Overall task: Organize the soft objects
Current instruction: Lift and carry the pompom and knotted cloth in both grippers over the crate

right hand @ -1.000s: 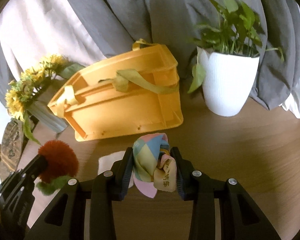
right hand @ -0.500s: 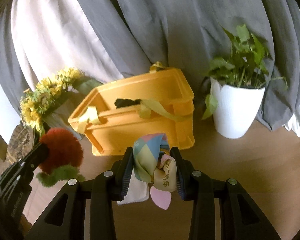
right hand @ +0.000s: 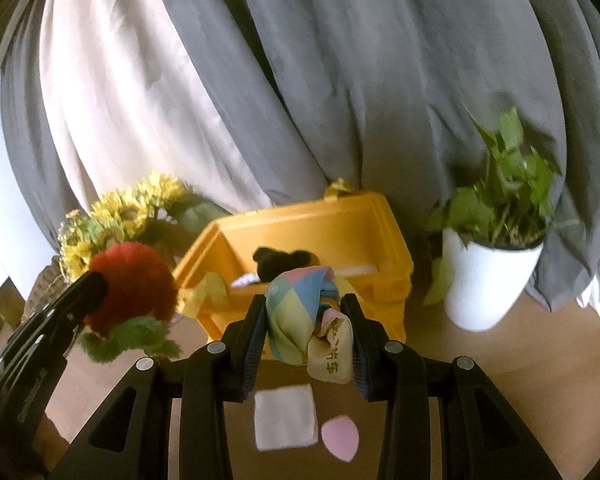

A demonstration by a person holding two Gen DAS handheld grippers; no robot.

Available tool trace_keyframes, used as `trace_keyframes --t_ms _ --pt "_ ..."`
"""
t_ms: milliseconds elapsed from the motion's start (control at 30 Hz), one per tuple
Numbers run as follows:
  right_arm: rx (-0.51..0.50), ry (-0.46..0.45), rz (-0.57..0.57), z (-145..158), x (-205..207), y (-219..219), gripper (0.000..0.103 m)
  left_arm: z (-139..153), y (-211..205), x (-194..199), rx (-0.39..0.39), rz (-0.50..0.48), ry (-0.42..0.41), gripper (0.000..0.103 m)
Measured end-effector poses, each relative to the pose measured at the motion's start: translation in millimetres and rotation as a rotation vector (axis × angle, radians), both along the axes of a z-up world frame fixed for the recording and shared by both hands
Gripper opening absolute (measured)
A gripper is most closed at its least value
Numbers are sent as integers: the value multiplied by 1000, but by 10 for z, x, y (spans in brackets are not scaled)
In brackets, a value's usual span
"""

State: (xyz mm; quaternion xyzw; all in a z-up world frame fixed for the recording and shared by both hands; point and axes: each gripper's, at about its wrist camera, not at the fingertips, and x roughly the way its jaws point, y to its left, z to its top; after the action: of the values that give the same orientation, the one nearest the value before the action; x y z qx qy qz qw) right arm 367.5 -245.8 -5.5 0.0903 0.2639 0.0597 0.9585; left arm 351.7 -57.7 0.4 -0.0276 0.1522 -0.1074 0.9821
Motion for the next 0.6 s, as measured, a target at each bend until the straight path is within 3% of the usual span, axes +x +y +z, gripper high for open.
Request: trace_keyframes --t_ms 600 --pt "-44 -100 -1 419 419 29 39 373 -145 431 53 -13 -108 3"
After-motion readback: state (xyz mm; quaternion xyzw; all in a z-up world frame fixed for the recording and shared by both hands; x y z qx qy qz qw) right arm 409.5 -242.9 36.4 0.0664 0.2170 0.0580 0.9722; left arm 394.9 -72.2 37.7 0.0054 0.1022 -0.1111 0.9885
